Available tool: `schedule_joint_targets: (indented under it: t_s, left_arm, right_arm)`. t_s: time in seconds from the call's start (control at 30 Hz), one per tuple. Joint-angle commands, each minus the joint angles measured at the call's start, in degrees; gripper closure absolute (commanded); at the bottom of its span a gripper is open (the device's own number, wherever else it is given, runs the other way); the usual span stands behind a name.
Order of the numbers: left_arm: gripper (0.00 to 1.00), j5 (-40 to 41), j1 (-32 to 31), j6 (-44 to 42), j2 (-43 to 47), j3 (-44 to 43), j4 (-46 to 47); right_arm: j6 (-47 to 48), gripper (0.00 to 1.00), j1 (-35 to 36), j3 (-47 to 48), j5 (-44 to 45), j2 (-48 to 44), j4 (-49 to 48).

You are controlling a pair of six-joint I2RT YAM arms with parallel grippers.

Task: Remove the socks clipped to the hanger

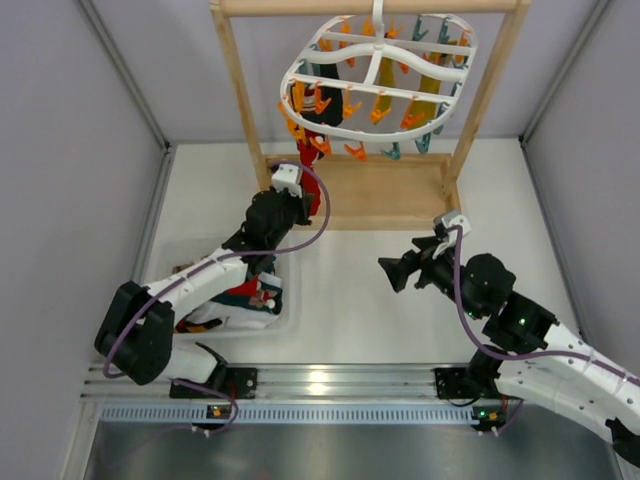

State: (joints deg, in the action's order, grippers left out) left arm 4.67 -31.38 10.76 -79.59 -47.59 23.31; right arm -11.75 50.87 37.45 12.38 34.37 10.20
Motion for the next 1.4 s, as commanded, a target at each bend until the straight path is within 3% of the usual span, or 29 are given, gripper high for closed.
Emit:
schedule_joint_targets:
  t_s: [0.0, 0.1, 0.2, 0.43, 0.7, 0.9, 1.37]
  left_arm:
    - [1.00, 9.6, -5.4, 0.3, 2.5, -1.3, 4.6]
    - [1.00, 23.1, -16.5, -2.0, 1.6, -3.3, 4.5]
    - [1.00, 32.0, -22.2, -1.6, -2.1, -7.3, 2.1]
    - [1.00, 45.9, -28.1, -3.7, -12.9, -20.6, -6.2]
    - [1.00, 48.9, -34.0, -10.2, -22.5, -29.9, -7.7]
    - [1.00, 47.7, -35.5, -12.0, -29.0, -39.4, -14.8]
    - [1.00, 49.6, -37.4, -15.1, -30.4, -40.0, -15.2]
  right_arm:
    - [-2.2, 0.06, -0.4, 2.8, 5.9, -1.6, -2.1]
    - [-3.4, 0.06, -0.4, 6.6, 11.5, -1.9, -1.2]
    - [-3.5, 0.06, -0.3, 10.4, 14.7, -1.4, 1.0]
    - [-0.5, 0.09, -0.3, 22.5, 16.2, 1.6, 8.6]
    - [4.1, 0.11, -0.4, 40.5, 13.1, 12.1, 17.6]
    - [4.5, 0.13, -0.4, 47.2, 5.7, 20.3, 19.2]
    - [9.8, 0.24, -0.4, 60.6, 11.4, 35.5, 25.7]
